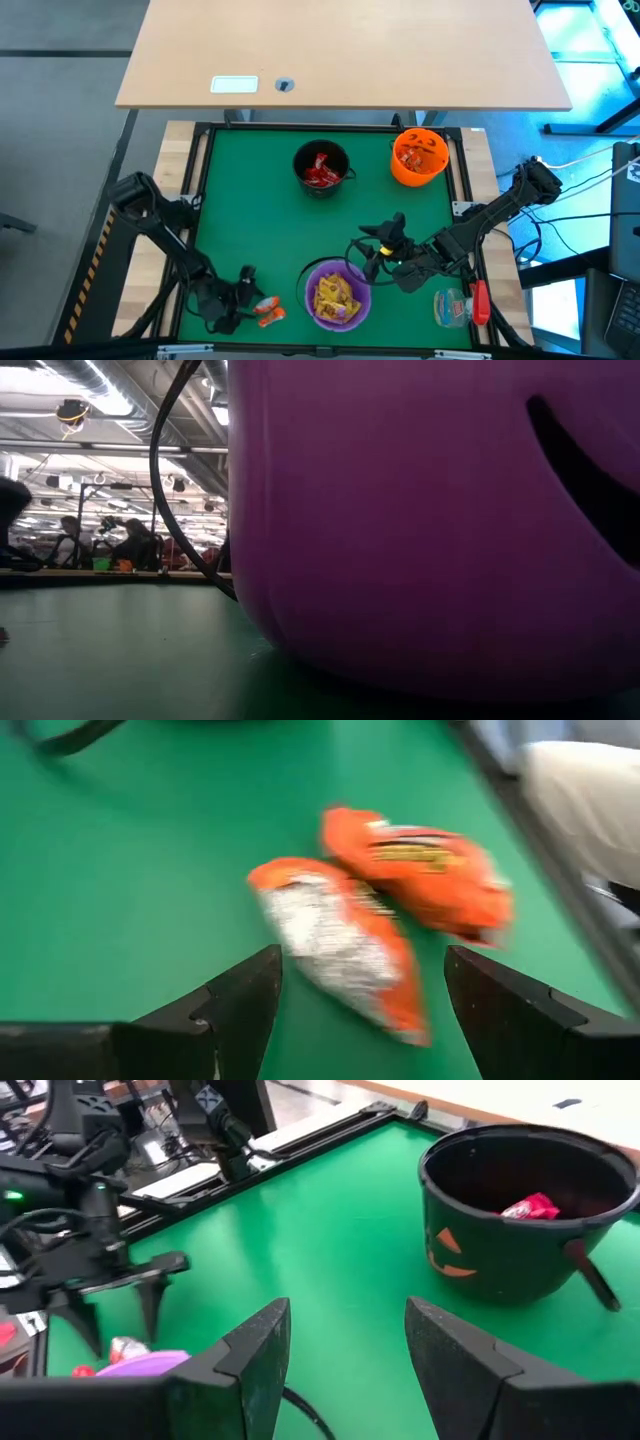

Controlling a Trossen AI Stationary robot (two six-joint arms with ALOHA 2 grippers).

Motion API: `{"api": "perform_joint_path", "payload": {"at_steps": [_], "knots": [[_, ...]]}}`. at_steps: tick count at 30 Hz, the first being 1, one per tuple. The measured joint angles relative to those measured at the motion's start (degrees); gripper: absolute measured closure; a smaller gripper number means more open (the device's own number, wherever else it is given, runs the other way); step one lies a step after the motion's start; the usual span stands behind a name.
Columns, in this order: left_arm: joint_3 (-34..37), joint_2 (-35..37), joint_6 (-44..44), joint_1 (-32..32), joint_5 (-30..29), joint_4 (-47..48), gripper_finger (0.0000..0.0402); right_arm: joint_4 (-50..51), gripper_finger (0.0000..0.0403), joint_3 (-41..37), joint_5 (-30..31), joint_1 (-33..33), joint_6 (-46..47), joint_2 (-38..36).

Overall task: Sort candy
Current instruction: Put the orange candy into the orange bucket

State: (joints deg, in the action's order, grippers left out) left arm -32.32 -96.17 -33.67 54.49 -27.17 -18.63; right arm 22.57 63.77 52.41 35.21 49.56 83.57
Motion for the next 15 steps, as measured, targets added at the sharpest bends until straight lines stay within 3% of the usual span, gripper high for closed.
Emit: {"api": "perform_joint_path", "payload": {"at_steps": [7,10,15], "knots": [[-0.2,-1.8,-3.7,-2.6,-0.9,1.8,0.0152,0.0,0.0205,0.0,-2.1,0.0,0.1,0.0],[-0.2,-1.9,-3.5,-2.6,-2.2,2.2,0.0190,0.0,0.0205,0.0,-2.1,0.0,0.1,0.0],[-0.1,-1.9,-2.1,-3.5,-3.3,2.7,0.0285,0.0,0.0205,0.0,-2.1,0.0,0.1,0.0]]}}
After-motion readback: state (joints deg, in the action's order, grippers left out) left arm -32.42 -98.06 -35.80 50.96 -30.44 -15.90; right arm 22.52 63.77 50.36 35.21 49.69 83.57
